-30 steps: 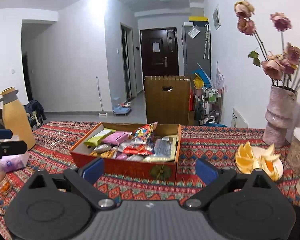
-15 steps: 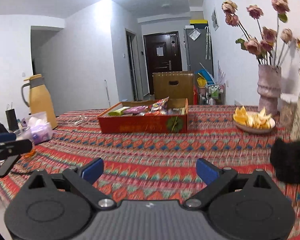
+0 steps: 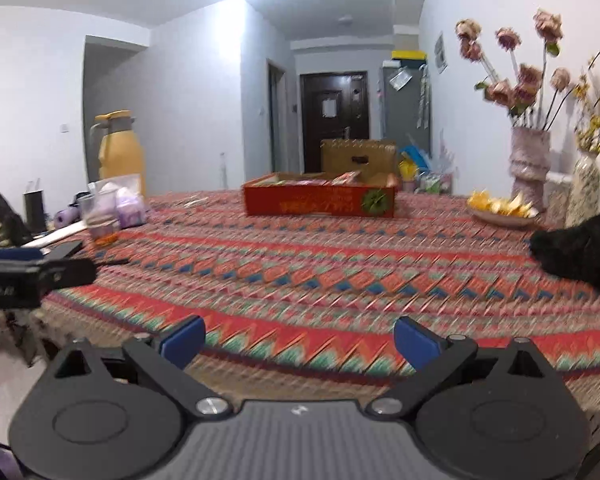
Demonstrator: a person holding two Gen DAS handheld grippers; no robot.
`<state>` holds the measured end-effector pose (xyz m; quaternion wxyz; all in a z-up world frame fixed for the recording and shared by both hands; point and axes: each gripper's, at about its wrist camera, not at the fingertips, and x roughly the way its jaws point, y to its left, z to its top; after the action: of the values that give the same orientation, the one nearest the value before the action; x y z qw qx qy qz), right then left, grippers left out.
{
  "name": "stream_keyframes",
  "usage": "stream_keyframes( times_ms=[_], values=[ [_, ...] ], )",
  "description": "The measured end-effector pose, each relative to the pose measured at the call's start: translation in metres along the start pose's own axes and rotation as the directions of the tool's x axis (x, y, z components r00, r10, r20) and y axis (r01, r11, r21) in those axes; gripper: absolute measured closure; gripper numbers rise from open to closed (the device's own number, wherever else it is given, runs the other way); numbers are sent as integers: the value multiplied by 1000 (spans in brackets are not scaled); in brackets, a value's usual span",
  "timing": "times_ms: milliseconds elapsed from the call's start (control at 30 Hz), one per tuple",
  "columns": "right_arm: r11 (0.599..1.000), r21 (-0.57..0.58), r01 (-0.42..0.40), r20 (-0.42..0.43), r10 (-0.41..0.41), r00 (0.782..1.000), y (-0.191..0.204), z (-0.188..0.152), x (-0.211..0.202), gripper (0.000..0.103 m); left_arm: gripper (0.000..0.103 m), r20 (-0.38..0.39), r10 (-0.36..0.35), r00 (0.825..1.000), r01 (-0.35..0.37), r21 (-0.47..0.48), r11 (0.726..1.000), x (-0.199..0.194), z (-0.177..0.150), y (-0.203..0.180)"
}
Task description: Organize snacks
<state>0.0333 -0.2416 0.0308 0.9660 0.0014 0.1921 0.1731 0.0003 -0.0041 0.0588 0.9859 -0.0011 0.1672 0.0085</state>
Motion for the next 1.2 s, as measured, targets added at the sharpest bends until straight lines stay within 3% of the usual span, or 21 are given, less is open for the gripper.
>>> stream_keyframes(
  times_ms=[200,1200],
  values=[
    [1000,9,-29,0,29,1000,13,-11,-10,2,0,6,6,1000,-6,-12,1000,-2,-3,-1],
    [1000,1,6,12,-6,1000,10,-6,-9,2,0,10,6,1000,-6,-14,1000,-2,-2,0]
  ],
)
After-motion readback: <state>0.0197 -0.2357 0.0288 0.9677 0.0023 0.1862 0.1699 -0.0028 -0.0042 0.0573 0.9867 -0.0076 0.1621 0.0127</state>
